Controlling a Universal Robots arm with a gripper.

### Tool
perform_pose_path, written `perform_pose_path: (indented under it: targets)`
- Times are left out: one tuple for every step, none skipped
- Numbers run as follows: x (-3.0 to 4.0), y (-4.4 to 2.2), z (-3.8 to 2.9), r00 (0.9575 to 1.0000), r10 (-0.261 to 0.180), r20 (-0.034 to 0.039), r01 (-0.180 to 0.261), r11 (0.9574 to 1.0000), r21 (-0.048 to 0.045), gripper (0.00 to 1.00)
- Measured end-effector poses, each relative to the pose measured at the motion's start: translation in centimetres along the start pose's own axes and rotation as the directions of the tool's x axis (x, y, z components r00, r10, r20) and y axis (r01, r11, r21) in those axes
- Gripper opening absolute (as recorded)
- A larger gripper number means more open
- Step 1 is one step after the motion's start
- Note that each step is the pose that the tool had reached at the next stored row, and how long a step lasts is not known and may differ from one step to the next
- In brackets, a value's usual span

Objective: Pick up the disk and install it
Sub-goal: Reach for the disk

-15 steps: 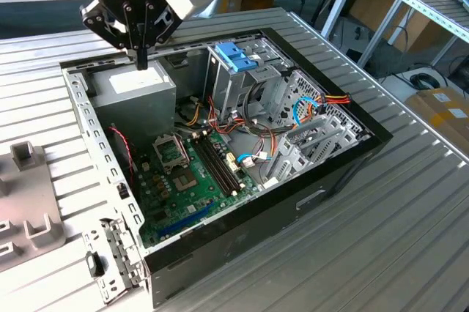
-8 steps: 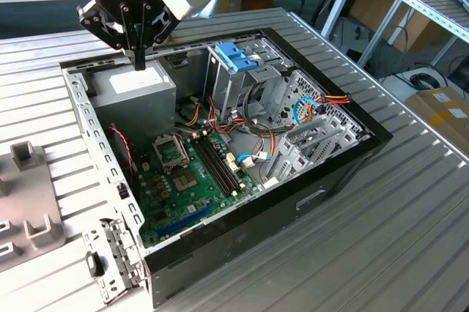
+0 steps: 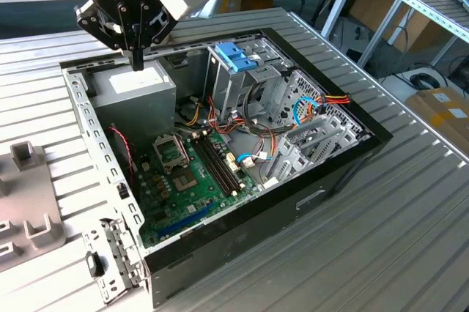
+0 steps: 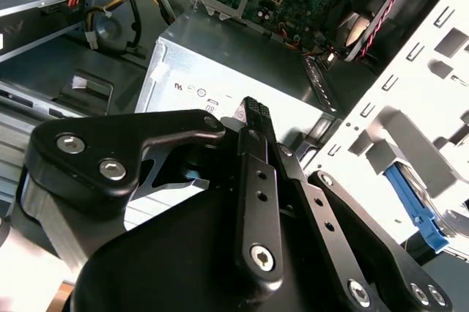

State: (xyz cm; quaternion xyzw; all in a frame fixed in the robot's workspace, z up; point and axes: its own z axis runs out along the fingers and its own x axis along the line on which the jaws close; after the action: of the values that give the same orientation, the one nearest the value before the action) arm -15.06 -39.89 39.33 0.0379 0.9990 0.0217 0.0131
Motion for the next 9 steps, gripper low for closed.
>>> perform_pose_path:
  targets:
    - [0.02, 0.0, 0.0, 1.0, 0.0, 0.0, 0.0, 1.0, 0.0, 0.1]
    - [0.05, 0.0, 0.0, 1.0, 0.0, 0.0, 0.0, 1.0, 0.0, 0.1]
    - [0.09, -0.01, 0.0, 1.0, 0.0, 0.0, 0.0, 1.0, 0.0, 0.1]
    - [0.13, -0.01, 0.0, 1.0, 0.0, 0.0, 0.0, 1.0, 0.0, 0.1]
    - [0.17, -0.01, 0.0, 1.0, 0.0, 0.0, 0.0, 1.0, 0.0, 0.1]
    - [0.21, -0.02, -0.01, 1.0, 0.0, 0.0, 0.0, 1.0, 0.0, 0.1]
    - [0.26, -0.02, -0.01, 1.0, 0.0, 0.0, 0.0, 1.0, 0.0, 0.1]
    - [0.3, -0.02, -0.01, 1.0, 0.0, 0.0, 0.0, 1.0, 0.0, 0.1]
    - [0.36, -0.03, -0.01, 1.0, 0.0, 0.0, 0.0, 1.0, -0.0001, 0.1]
